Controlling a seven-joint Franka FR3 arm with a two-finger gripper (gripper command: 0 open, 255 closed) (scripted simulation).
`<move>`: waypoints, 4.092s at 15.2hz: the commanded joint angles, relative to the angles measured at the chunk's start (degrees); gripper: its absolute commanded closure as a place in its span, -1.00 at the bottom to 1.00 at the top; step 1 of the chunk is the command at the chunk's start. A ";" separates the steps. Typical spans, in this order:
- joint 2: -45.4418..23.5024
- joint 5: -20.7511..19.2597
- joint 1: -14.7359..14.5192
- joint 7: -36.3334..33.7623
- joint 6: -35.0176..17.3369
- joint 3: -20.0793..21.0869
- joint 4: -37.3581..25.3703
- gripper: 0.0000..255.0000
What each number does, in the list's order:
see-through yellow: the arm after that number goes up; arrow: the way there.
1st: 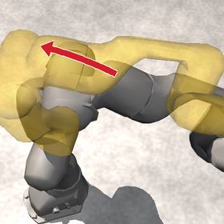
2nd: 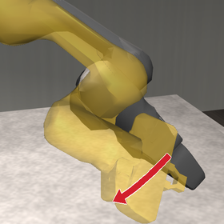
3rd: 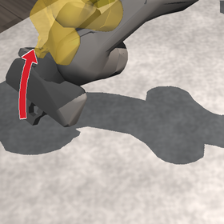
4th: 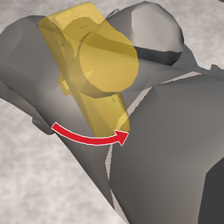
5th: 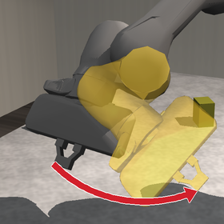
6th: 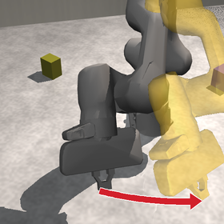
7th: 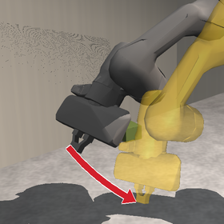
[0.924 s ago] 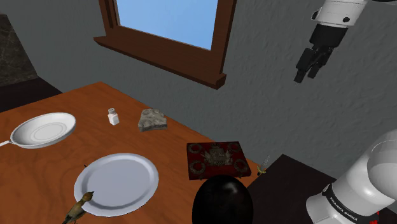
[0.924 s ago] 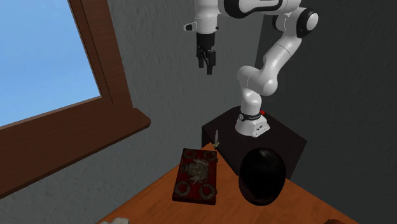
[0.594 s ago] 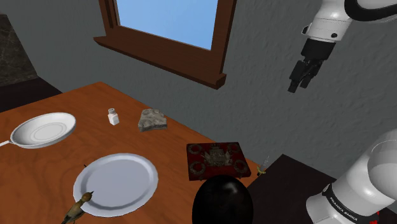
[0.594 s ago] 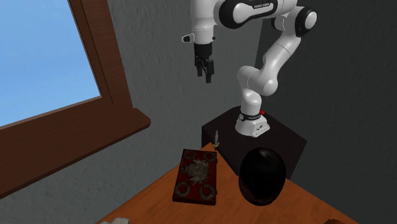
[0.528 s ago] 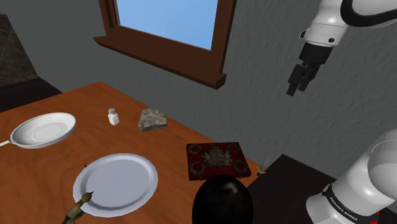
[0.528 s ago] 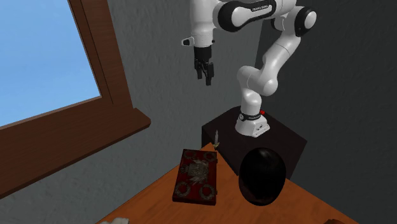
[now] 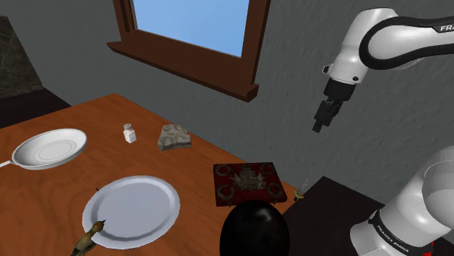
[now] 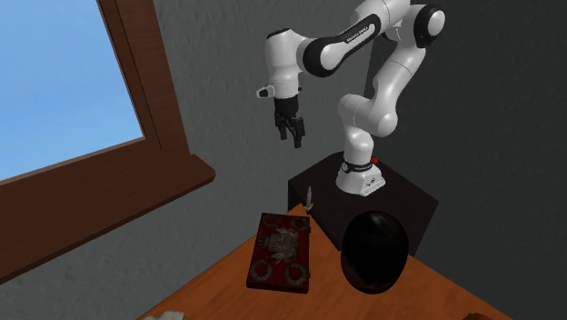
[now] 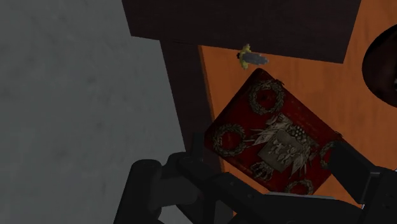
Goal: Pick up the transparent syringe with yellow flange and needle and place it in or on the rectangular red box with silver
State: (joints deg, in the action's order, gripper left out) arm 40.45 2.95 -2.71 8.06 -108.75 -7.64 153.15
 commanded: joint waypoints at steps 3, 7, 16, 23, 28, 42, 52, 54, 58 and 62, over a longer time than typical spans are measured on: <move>-8.26 1.72 -1.27 5.19 -7.00 -3.89 4.15 -1.00; -15.67 4.65 -4.85 10.25 -14.39 -7.34 6.74 -1.00; -36.96 21.80 -13.36 28.86 -27.82 -11.14 7.21 -1.00; -43.09 30.36 -15.35 34.43 -33.41 -9.19 8.02 -1.00; -43.64 31.18 -15.45 34.97 -33.84 -8.94 8.03 -1.00; -42.39 29.83 -15.38 33.82 -33.20 -9.21 8.30 1.00; -30.55 18.67 -13.20 23.90 -25.31 -9.89 9.64 1.00; -28.39 17.08 -12.63 22.36 -23.48 -9.72 9.61 1.00; -24.34 14.49 -11.55 19.66 -19.67 -9.27 9.30 1.00; -20.65 12.56 -10.63 17.40 -15.77 -8.75 8.66 1.00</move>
State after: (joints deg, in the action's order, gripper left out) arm 18.79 15.97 -13.54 26.13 -125.56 -16.58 161.94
